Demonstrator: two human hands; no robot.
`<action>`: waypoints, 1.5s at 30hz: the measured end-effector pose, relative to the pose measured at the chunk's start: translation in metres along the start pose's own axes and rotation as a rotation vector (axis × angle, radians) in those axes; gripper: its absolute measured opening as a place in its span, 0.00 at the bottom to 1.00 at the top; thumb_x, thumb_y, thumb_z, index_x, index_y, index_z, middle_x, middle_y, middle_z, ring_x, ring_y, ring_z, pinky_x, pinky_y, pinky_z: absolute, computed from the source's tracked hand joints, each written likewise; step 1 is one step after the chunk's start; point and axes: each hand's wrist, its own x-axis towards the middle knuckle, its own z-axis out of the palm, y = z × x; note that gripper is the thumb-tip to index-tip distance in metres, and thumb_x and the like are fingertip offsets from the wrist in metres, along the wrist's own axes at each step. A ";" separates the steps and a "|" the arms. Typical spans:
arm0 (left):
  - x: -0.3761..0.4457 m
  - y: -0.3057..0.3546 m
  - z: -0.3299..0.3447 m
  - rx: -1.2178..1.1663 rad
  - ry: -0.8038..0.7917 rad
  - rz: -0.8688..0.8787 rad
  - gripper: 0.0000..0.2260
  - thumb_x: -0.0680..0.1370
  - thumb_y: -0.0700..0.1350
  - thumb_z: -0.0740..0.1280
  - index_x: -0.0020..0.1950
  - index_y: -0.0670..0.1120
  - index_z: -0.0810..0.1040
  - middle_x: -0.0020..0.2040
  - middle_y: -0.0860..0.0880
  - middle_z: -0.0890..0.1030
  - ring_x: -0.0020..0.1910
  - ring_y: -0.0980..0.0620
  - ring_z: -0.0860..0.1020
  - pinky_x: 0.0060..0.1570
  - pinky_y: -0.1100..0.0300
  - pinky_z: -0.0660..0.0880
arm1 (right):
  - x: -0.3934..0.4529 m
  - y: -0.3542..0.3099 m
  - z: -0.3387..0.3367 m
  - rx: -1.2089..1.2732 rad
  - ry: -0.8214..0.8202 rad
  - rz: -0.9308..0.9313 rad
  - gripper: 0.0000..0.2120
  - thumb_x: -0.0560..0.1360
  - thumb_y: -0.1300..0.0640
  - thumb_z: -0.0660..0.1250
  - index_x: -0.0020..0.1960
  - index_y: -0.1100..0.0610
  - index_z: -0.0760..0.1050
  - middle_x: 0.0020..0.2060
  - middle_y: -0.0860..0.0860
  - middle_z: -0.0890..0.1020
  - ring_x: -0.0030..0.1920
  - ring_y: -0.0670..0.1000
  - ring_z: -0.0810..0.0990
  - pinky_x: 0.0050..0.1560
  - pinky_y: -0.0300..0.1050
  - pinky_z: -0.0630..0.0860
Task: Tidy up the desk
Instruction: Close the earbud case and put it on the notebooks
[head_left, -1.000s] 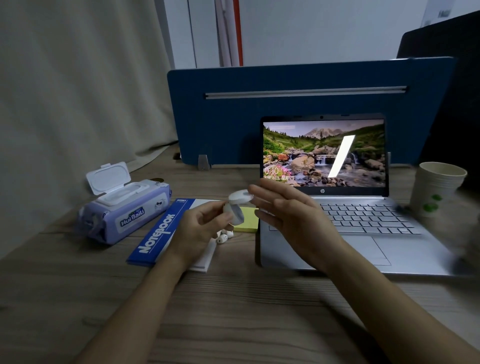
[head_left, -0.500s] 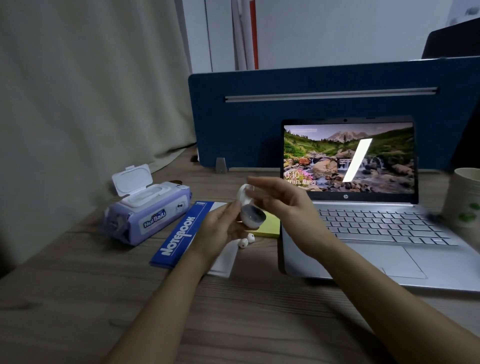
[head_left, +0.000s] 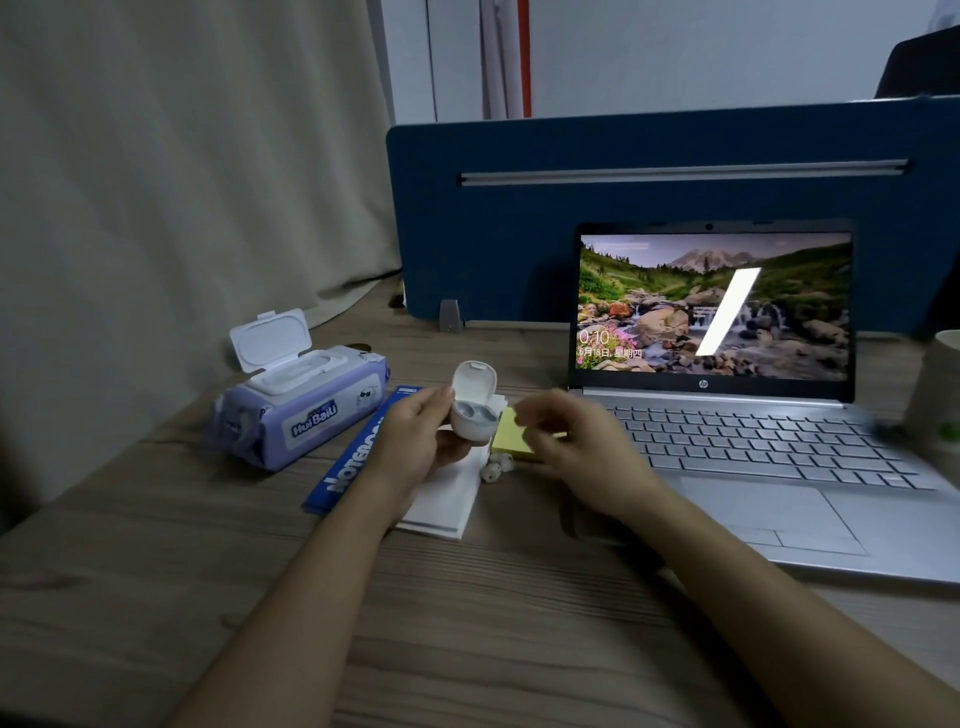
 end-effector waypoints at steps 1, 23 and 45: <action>0.001 0.001 -0.002 -0.004 0.029 0.002 0.10 0.82 0.48 0.61 0.52 0.46 0.80 0.46 0.45 0.86 0.44 0.47 0.85 0.34 0.62 0.77 | -0.001 0.001 0.003 -0.133 -0.059 -0.025 0.12 0.76 0.61 0.67 0.59 0.54 0.78 0.53 0.47 0.82 0.52 0.45 0.80 0.56 0.44 0.78; -0.003 -0.005 0.000 0.161 -0.029 0.114 0.10 0.83 0.47 0.59 0.49 0.50 0.80 0.41 0.51 0.84 0.41 0.53 0.82 0.36 0.62 0.78 | -0.006 -0.010 -0.004 0.058 0.066 -0.002 0.04 0.76 0.53 0.70 0.49 0.52 0.79 0.40 0.47 0.82 0.42 0.47 0.81 0.44 0.47 0.79; -0.018 -0.004 0.016 0.230 -0.249 0.129 0.12 0.84 0.46 0.57 0.60 0.48 0.78 0.52 0.45 0.85 0.51 0.48 0.84 0.48 0.54 0.82 | -0.003 -0.015 0.015 0.060 0.137 0.092 0.15 0.76 0.48 0.68 0.36 0.56 0.81 0.29 0.49 0.82 0.29 0.41 0.77 0.33 0.42 0.73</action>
